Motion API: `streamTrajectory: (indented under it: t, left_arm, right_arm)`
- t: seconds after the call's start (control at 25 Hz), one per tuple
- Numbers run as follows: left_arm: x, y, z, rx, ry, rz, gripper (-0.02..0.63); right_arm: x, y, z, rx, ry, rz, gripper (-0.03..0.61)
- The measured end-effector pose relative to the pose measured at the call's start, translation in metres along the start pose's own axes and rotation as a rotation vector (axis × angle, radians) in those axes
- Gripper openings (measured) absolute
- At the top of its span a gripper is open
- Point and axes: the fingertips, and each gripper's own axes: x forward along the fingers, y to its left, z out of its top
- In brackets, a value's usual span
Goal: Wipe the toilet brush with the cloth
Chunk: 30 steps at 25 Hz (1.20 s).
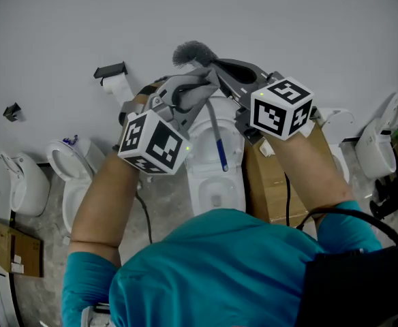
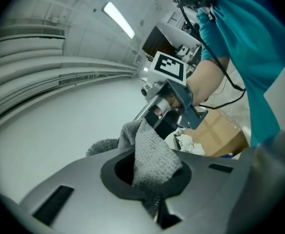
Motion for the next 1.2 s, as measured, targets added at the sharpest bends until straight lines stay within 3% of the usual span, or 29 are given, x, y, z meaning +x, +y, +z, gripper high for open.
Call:
streamTrajectory:
  t: [0.16, 0.28, 1.2]
  left_arm:
    - [0.004, -0.006, -0.006, 0.113, 0.060, 0.015, 0.012]
    - [0.005, -0.014, -0.010, 0.155, 0.085, 0.011, 0.012]
    - [0.020, -0.058, -0.019, 0.165, 0.114, -0.061, 0.012]
  right_arm:
    - [-0.003, 0.009, 0.003, 0.002, -0.007, 0.025, 0.014]
    - [-0.004, 0.012, 0.004, 0.015, -0.015, 0.035, 0.012]
    - [-0.009, 0.009, 0.029, 0.057, -0.096, 0.064, 0.014]
